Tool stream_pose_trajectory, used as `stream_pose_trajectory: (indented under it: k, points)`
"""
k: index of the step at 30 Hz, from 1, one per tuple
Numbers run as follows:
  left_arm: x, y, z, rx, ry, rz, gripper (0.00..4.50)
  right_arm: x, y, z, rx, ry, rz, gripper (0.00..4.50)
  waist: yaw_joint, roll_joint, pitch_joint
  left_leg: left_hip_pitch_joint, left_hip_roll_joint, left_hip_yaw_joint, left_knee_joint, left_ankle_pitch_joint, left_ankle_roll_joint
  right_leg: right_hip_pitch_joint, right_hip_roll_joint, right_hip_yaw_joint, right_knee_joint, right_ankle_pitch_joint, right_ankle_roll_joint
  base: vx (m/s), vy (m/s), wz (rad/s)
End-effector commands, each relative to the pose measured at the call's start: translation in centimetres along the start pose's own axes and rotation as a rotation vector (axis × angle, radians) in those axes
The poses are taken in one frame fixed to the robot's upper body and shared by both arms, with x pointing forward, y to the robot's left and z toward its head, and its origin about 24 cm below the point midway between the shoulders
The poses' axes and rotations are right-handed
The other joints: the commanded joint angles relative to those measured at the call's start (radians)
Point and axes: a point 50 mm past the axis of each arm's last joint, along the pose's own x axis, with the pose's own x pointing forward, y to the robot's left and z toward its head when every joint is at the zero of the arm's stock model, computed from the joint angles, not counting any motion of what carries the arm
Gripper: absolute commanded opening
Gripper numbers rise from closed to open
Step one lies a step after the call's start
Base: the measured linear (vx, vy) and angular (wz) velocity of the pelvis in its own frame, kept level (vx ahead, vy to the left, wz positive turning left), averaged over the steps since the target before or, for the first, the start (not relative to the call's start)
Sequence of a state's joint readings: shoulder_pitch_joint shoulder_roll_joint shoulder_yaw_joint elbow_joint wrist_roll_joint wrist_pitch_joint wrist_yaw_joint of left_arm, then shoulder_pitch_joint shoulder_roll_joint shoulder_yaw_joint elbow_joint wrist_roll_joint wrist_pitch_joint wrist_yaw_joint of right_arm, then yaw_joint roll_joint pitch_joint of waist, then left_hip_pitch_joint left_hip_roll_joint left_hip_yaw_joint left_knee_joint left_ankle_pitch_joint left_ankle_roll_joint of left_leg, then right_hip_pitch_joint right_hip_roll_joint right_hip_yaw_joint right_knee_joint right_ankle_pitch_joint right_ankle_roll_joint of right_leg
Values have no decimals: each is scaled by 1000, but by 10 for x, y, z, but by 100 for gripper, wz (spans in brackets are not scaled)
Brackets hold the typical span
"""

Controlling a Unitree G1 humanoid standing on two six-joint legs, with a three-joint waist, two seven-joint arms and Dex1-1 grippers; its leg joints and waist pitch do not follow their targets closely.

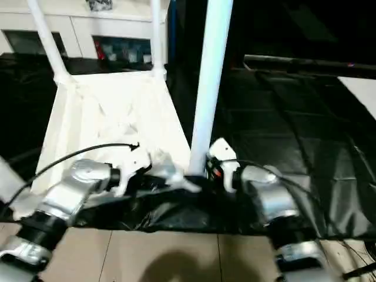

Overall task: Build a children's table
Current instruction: Rotate leg to tighten

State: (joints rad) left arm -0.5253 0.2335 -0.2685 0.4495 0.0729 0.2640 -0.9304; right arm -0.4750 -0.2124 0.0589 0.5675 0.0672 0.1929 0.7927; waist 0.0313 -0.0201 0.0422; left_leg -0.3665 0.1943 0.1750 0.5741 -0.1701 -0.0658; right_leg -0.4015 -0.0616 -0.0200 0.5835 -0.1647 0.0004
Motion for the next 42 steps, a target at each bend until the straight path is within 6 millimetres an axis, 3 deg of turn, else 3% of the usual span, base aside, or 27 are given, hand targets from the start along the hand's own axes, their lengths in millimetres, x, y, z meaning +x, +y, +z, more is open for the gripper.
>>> stream_pose_trajectory:
  k: [1, 2, 4, 7, 8, 11, 14, 16, 19, 21, 22, 26, 28, 31, 33, 35, 37, 42]
  points:
    - [20, 0, 29, 9, -79, 100, 0, 30, 29, -14, 92, 49, 20, 259, -7, 0, -47, 16, 24, -9, -69, -359, -12, 26, -57, 20, -86, -474, -147, 0, 0, 0]
    - [20, 0, 29, 9, -79, 100, 0, 30, 29, -14, 92, 49, 20, 259, -10, 0, -46, 16, 23, -10, -70, -370, -16, 24, -57, 19, -89, -495, -140, 0, 0, 0]
    - [34, -4, 41, -15, -112, 148, 0, 49, 40, -5, 111, 28, -54, 258, -17, 3, -49, 15, 20, -17, -71, -391, -26, 24, -59, 14, -94, -535, -118, 0, 0, 0]
    - [36, -7, 43, 12, -116, 126, 0, 53, 48, 5, 102, -28, -5, 258, -22, 2, -50, 15, 20, -17, -69, -405, -9, 20, -57, 15, -98, -511, -119, 0, 0, 0]
    - [36, -8, 43, 16, -115, 121, 0, 53, 48, 6, 103, -34, 5, 314, -23, 1, -51, 14, 20, -16, -69, -403, -5, 20, -57, 16, -98, -502, -122, 0, 0, 0]
    - [32, -10, 40, 35, -117, 89, 0, 47, 46, 6, 128, -44, 36, 334, -21, -2, -52, 9, 22, -13, -71, -378, 7, 24, -57, 19, -93, -452, -137, 0, 0, 0]
    - [27, -11, 35, 50, -118, 55, 0, 36, 35, 5, 118, -42, 38, 373, -19, 0, -54, 6, 25, -11, -70, -346, 18, 29, -57, 21, -83, -379, -165, 0, 0, 0]
    - [20, -12, 28, 63, -105, 26, 0, 12, 17, 2, 30, -18, 48, 380, -16, -4, -54, 5, 25, -9, -68, -334, 28, 33, -58, 21, -82, -362, -171, 0, 0, 0]
    - [16, -12, 23, 68, -94, 15, 0, -4, 7, 0, -19, -3, 58, 387, -4, -3, -56, 6, 28, -4, -64, -292, 45, 33, -58, 23, -77, -305, -190, 0, 0, 0]
    - [12, -12, 20, 77, -90, -12, 0, -27, -8, -4, -53, 22, 76, 387, 5, -1, -57, 5, 28, -3, -63, -266, 52, 38, -59, 24, -74, -275, -195, 0, 0, 0]
    - [8, -13, 18, 90, -93, -42, 0, -44, -17, -5, -63, 38, 88, 387, 12, -4, -57, 11, 30, 1, -59, -261, 61, 35, -57, 25, -73, -250, -205, 0, 0, 0]
    - [1, -17, 16, 143, -100, -133, 0, -74, -35, -2, -60, 47, 94, 387, 21, -5, -64, 3, 30, 0, -54, -180, 91, 47, -57, 22, -54, -128, -242, 0, 0, 0]
    - [-1, -17, 16, 153, -103, -153, 0, -79, -39, -2, -60, 48, 83, 387, 20, -8, -63, 2, 28, 1, -53, -173, 99, 47, -56, 21, -54, -120, -247, 0, 0, 0]
    - [-8, -18, 16, 183, -97, -278, 0, -111, -65, 8, -26, 3, -50, 387, 27, -7, -60, 9, 30, 3, -53, -190, 94, 44, -59, 21, -61, -183, -246, 0, 0, 0]
    - [-9, -18, 17, 196, -103, -300, 0, -117, -71, 11, -17, -26, -103, 387, 34, -5, -60, 11, 31, 7, -53, -192, 82, 42, -55, 22, -60, -187, -247, 0, 0, 0]
    - [-10, -18, 18, 211, -111, -329, 0, -121, -76, 14, -5, -61, -159, 387, 37, 8, -59, 11, 30, 7, -54, -193, 74, 41, -54, 20, -58, -179, -245, 0, 0, 0]
    - [-9, -18, 19, 220, -115, -344, 0, -120, -76, 15, -1, -80, -182, 387, 37, 4, -61, 12, 31, 8, -53, -202, 69, 42, -53, 18, -57, -178, -244, 0, 0, 0]
    - [-8, -15, 18, 258, -103, -362, 0, -104, -68, 13, 8, -113, -203, 387, 41, 9, -62, 11, 29, 10, -52, -200, 60, 41, -53, 18, -59, -190, -237, 0, 0, 0]
